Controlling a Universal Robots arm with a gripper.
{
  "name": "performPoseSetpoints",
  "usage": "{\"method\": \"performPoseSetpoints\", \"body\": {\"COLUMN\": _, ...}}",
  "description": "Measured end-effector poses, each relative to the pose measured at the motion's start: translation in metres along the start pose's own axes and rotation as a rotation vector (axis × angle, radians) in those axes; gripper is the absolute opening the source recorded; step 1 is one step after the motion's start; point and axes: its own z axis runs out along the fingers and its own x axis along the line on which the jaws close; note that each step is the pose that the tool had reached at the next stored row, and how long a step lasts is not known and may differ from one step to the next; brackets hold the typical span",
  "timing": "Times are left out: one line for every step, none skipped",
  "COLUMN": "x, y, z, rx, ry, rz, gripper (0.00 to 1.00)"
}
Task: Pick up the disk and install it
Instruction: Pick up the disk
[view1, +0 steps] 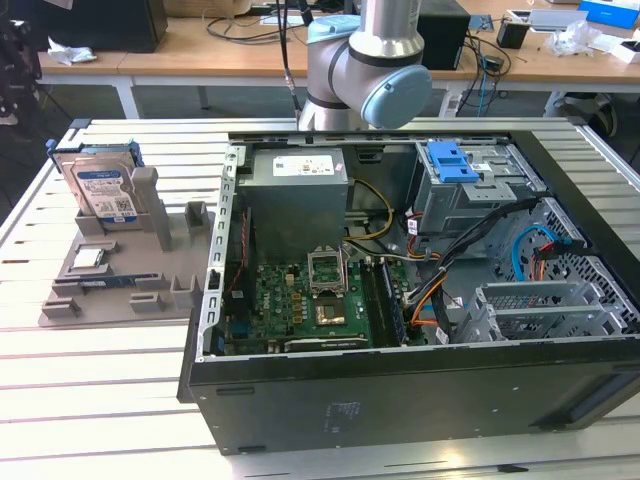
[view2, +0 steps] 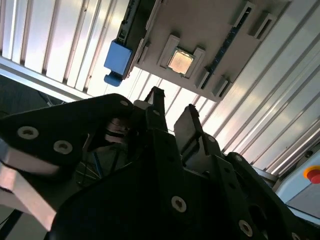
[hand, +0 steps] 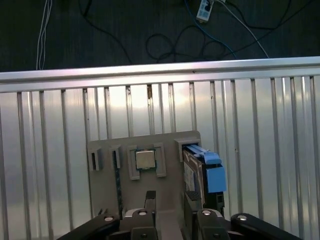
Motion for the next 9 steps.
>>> {"method": "performPoseSetpoints", "body": {"x": 0.0000, "y": 0.0000, "z": 0.0000, "rx": 0.0000, "ry": 0.0000, "rz": 0.000, "gripper": 0.41}}
{"method": "performPoseSetpoints", "body": {"x": 0.0000, "y": 0.0000, "z": 0.0000, "rx": 0.0000, "ry": 0.0000, "rz": 0.000, "gripper": 0.41}}
{"method": "performPoseSetpoints", "body": {"x": 0.0000, "y": 0.0000, "z": 0.0000, "rx": 0.0000, "ry": 0.0000, "rz": 0.000, "gripper": 0.47}}
{"method": "performPoseSetpoints", "body": {"x": 0.0000, "y": 0.0000, "z": 0.0000, "rx": 0.0000, "ry": 0.0000, "rz": -0.001, "gripper": 0.54}}
{"method": "performPoseSetpoints", "body": {"x": -0.0001, "y": 0.0000, "z": 0.0000, "rx": 0.0000, "ry": 0.0001, "rz": -0.001, "gripper": 0.54}}
{"method": "performPoseSetpoints", "body": {"x": -0.0005, "y": -0.0001, "z": 0.0001, "rx": 0.0001, "ry": 0.0002, "rz": -0.001, "gripper": 0.54}}
{"method": "performPoseSetpoints", "body": {"x": -0.0036, "y": 0.0001, "z": 0.0001, "rx": 0.0000, "ry": 0.0018, "rz": -0.001, "gripper": 0.54}}
{"method": "performPoseSetpoints", "body": {"x": -0.0063, "y": 0.0003, "z": 0.0002, "rx": 0.0001, "ry": 0.0020, "rz": -0.001, "gripper": 0.54}}
{"method": "performPoseSetpoints", "body": {"x": -0.0082, "y": 0.0005, "z": 0.0002, "rx": 0.0001, "ry": 0.0021, "rz": -0.001, "gripper": 0.54}}
